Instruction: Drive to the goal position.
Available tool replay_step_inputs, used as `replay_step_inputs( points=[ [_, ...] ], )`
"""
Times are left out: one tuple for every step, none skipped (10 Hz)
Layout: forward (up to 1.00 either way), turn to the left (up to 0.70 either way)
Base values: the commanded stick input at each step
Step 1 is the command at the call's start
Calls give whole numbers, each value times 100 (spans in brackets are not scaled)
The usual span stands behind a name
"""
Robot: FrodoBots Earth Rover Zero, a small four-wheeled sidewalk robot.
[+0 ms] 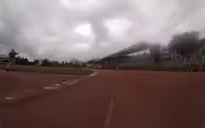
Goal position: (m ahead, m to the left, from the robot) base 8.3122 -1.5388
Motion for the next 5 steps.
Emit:
replay_step_inputs(
  points=[
    [70, 0],
    [70, 0],
    [70, 0],
    [70, 7],
    [70, 15]
  ],
)
